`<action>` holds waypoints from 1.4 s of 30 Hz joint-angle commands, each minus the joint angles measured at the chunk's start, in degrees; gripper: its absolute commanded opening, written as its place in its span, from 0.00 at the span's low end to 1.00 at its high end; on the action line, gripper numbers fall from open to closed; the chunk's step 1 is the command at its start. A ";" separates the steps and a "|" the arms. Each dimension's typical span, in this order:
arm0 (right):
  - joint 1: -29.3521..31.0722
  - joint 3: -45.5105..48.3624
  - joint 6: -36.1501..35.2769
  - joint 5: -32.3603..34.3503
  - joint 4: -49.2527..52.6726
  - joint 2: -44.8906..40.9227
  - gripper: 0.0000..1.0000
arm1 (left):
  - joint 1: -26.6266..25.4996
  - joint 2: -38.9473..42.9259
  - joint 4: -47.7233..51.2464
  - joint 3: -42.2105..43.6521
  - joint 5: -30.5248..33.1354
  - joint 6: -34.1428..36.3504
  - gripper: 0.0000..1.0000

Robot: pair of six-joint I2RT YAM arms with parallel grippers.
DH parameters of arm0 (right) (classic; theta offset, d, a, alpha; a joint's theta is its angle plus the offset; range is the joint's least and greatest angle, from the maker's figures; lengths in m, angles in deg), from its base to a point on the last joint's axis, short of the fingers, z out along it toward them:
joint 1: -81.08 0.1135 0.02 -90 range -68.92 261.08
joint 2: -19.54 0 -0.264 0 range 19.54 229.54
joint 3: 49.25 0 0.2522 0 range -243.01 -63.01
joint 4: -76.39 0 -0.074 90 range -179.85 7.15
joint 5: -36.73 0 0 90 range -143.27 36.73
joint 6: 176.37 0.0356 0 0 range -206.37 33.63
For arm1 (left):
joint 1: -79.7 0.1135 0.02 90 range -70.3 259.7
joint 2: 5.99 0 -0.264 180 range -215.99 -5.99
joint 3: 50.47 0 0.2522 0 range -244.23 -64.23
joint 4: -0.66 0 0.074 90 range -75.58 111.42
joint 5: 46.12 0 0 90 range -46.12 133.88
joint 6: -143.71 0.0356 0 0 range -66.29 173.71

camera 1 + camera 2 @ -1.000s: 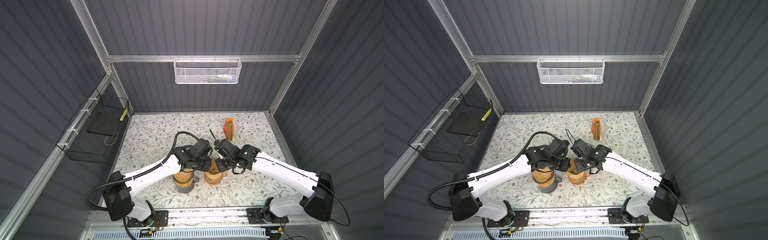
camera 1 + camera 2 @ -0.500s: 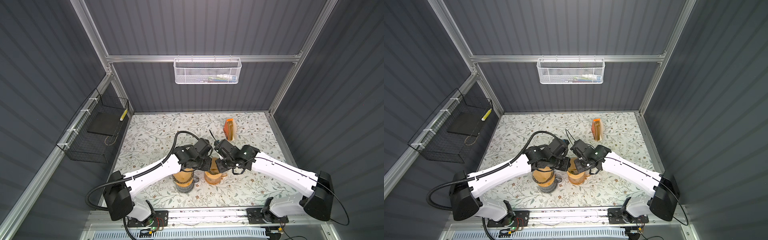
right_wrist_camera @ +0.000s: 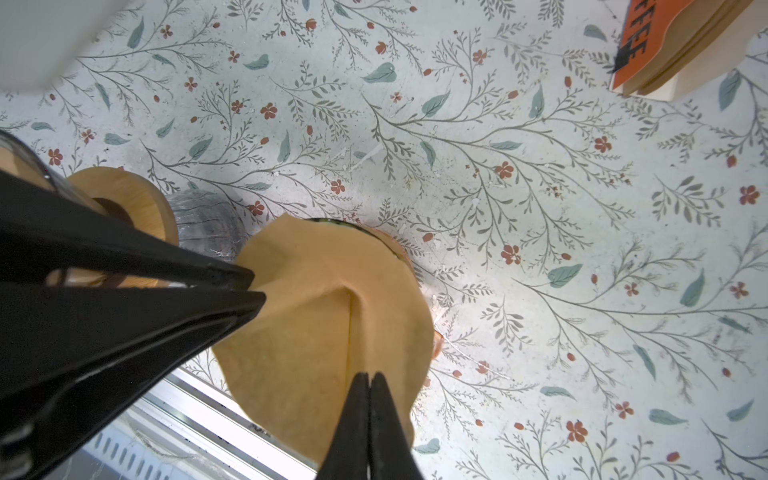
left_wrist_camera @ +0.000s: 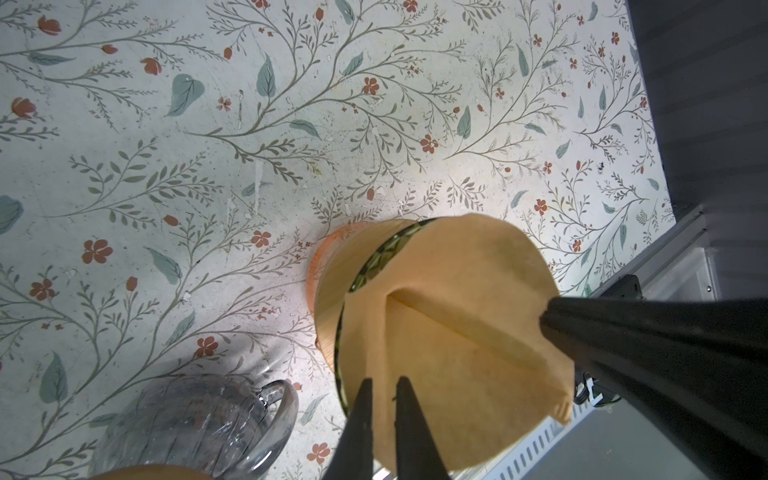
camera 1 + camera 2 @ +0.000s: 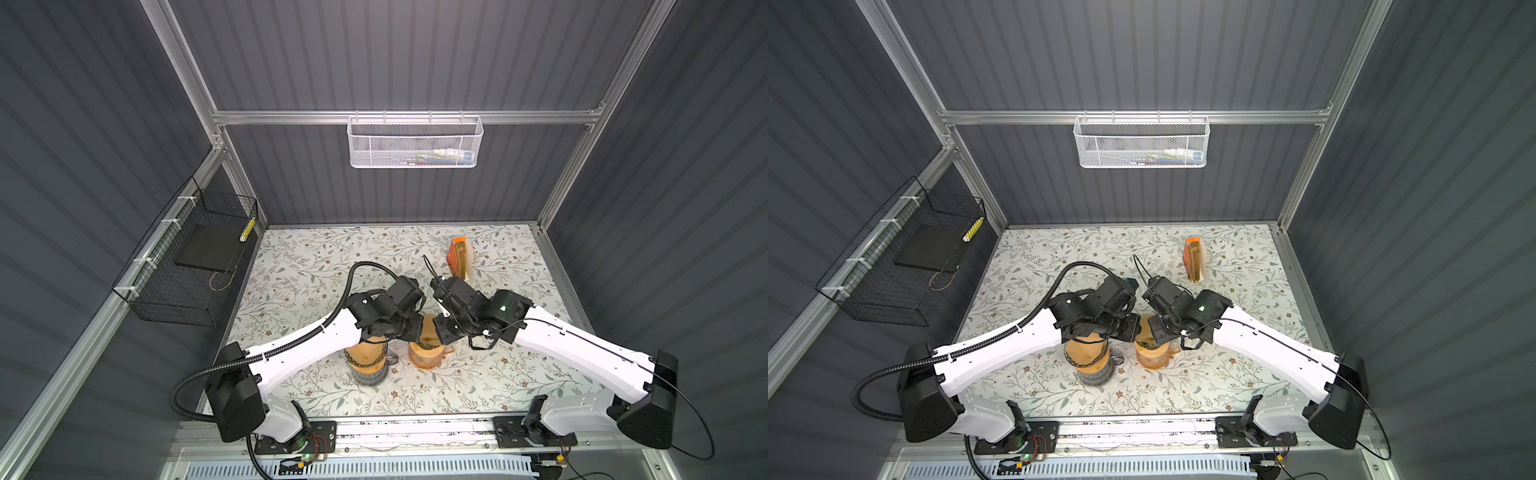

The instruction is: Place the coffee filter in the dripper

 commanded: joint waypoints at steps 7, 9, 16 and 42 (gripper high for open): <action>2.12 1.23 2.92 -1.77 1.01 -3.28 0.15 | -0.23 1.72 -0.33 -0.67 -0.72 0.47 0.14; 2.25 1.74 3.17 -2.05 1.17 -3.20 0.15 | -0.28 1.72 -0.35 -0.60 -0.69 0.42 0.14; 2.98 3.10 3.53 -2.85 1.12 -2.06 0.14 | -0.30 1.68 -0.40 -0.44 -0.71 0.35 0.14; 3.30 5.40 3.99 -2.40 -0.19 0.79 0.12 | -0.25 0.27 -0.35 0.31 -0.59 0.33 0.14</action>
